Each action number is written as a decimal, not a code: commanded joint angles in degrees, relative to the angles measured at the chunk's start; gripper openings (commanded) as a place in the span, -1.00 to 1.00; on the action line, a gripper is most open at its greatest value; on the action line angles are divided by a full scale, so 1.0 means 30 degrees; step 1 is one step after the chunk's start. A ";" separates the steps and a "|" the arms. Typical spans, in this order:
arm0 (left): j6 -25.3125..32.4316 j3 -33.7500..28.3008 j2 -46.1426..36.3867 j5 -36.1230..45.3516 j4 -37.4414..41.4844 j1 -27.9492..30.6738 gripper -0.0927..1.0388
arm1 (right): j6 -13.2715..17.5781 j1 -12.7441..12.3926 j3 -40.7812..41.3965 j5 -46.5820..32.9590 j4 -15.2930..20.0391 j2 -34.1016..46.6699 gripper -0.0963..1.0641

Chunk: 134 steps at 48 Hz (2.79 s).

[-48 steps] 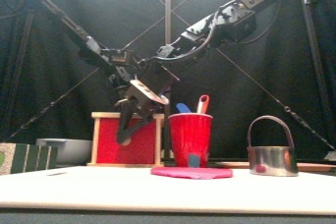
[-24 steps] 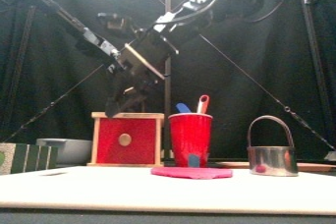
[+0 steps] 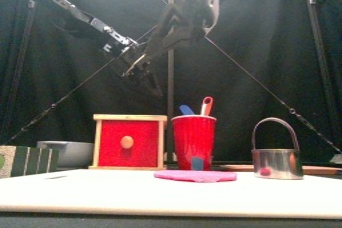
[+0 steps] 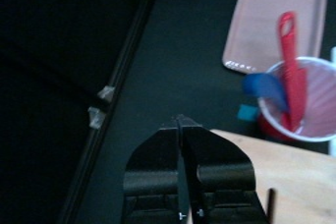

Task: Get the cutter from the drawer then cut the dough then place the extra dough in the bowl
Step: Cut the dough

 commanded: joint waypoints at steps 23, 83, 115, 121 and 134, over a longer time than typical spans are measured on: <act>-0.0059 0.7178 -0.4189 -1.2861 -0.4600 -0.7061 -0.25 | -0.0088 0.0381 0.5332 -0.0352 0.5039 -0.4453 0.72; -0.3838 1.2129 -0.3838 -1.8076 -0.3076 -1.2891 -0.25 | -0.2959 0.0557 0.3604 0.3662 0.8789 0.0146 0.51; -0.3838 1.2275 -0.2549 -1.7988 -0.4570 -1.2891 -0.25 | -0.6270 0.0820 -0.0762 0.3750 0.8525 0.1963 0.11; -0.3838 1.2363 -0.2549 -1.7988 -0.4775 -1.2891 -0.25 | -0.8057 0.0645 -0.1992 0.3779 0.9111 0.3281 0.11; -0.3838 1.2598 -0.2520 -1.7988 -0.5244 -1.2891 -0.25 | -1.1074 -0.0029 -0.3164 0.3779 1.0869 0.4570 0.11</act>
